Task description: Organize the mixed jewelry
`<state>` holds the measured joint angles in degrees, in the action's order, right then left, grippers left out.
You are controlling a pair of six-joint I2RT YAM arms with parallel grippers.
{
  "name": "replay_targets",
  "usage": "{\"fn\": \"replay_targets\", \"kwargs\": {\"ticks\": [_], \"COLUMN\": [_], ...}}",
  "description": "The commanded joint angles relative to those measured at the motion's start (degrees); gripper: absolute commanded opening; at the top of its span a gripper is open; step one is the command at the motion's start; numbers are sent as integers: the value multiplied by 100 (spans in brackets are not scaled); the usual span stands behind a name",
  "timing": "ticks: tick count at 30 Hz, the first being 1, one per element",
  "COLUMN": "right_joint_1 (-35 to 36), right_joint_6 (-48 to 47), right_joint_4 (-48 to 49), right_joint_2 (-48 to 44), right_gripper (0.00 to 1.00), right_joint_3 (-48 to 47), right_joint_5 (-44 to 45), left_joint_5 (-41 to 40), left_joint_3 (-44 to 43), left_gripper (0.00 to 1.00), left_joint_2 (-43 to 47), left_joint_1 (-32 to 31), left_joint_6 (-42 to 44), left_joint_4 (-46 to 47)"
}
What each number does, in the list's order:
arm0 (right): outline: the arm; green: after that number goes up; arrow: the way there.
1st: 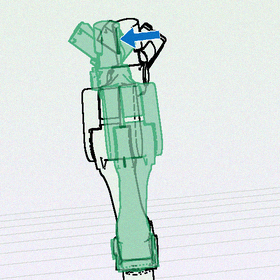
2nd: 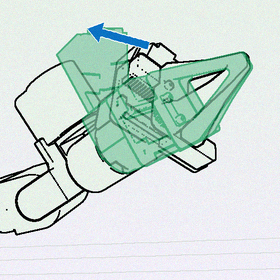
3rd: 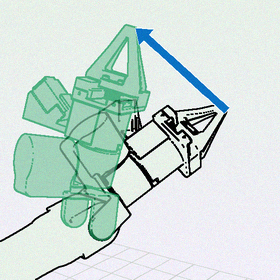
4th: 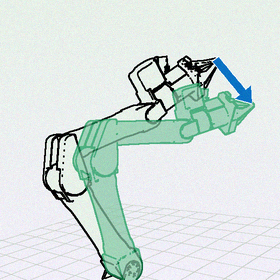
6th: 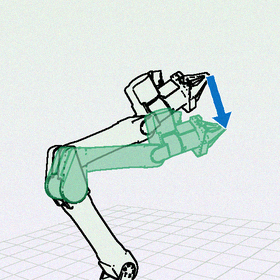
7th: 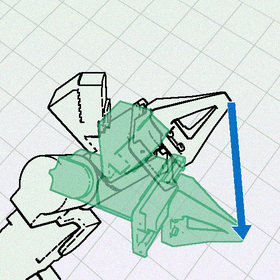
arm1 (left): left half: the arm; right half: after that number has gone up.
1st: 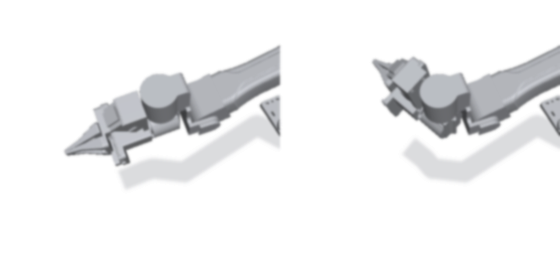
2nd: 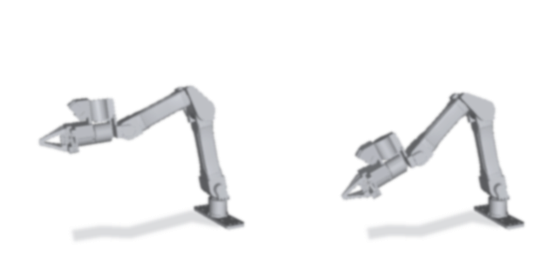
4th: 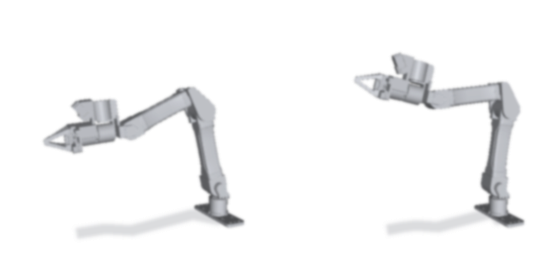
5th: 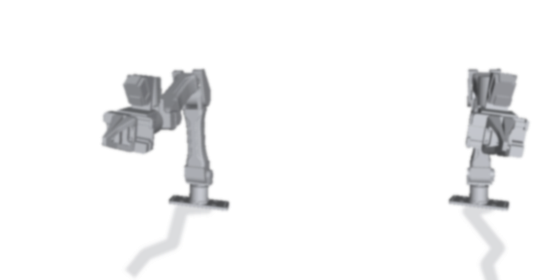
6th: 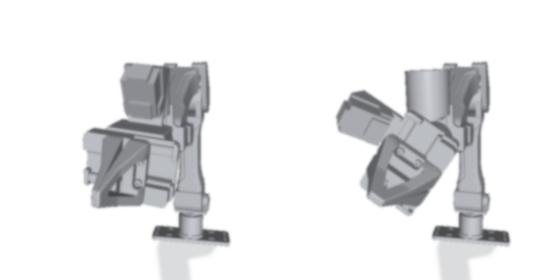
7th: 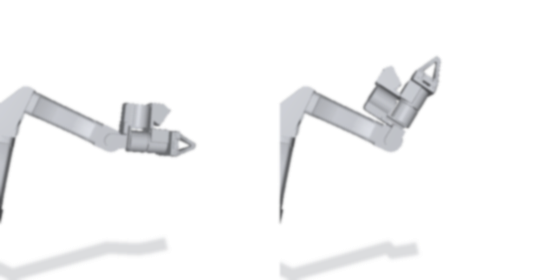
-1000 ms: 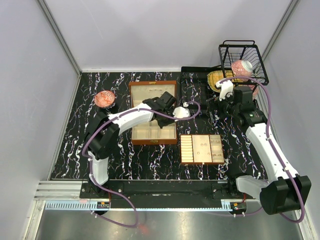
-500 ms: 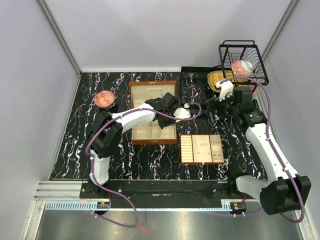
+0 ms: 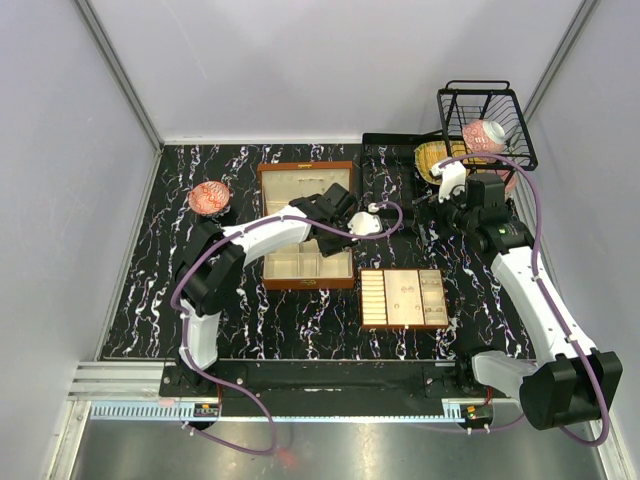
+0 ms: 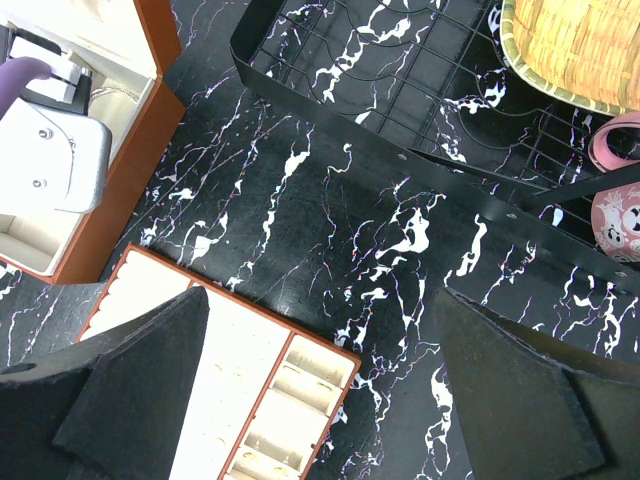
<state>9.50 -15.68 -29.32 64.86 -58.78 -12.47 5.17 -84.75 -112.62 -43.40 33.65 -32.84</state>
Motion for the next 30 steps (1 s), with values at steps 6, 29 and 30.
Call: {"fn": "replay_targets", "kwargs": {"ticks": [6,29,30], "right_joint_1": [0,-9,-9], "right_joint_6": [-67,188,214], "right_joint_4": [243,32,14], "right_joint_2": [-132,-17,-17], "right_gripper": [100,100,100], "right_joint_3": [42,-194,-204], "right_joint_5": [131,-63,-71], "left_joint_5": [27,1452,1443], "left_joint_3": [-33,2506,2681], "left_gripper": [55,70,70], "left_joint_2": [1161,5417,5504], "left_joint_1": [121,3161,3353], "left_joint_6": [-403,229,273], "left_joint_4": [480,-1980,-2024]}}
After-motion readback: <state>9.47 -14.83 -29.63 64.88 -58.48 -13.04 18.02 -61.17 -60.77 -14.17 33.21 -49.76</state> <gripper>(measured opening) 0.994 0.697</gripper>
